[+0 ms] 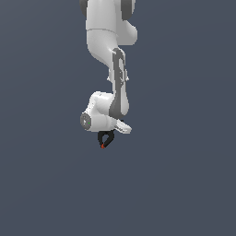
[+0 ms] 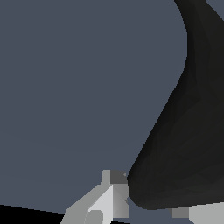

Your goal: Pick up the object and move it to a goal position.

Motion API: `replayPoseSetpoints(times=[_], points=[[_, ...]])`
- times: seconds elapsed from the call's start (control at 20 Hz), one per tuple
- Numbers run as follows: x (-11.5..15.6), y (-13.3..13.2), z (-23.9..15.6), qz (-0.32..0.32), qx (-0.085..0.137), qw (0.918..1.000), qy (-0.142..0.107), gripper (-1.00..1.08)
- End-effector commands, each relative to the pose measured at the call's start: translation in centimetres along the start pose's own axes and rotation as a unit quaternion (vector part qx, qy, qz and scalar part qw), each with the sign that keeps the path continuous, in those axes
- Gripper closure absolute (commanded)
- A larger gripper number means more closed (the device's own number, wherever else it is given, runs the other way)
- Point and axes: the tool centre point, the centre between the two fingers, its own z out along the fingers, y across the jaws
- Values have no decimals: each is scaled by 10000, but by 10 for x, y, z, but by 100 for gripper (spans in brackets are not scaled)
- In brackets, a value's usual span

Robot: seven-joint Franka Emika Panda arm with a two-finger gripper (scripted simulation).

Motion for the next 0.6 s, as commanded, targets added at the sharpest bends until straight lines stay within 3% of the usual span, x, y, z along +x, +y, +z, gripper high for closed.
replayPoseSetpoints(times=[0.0, 0.55], points=[[0, 0, 0, 0, 1, 10000, 0, 108], [-31, -10, -29, 0, -2, 10000, 0, 108]])
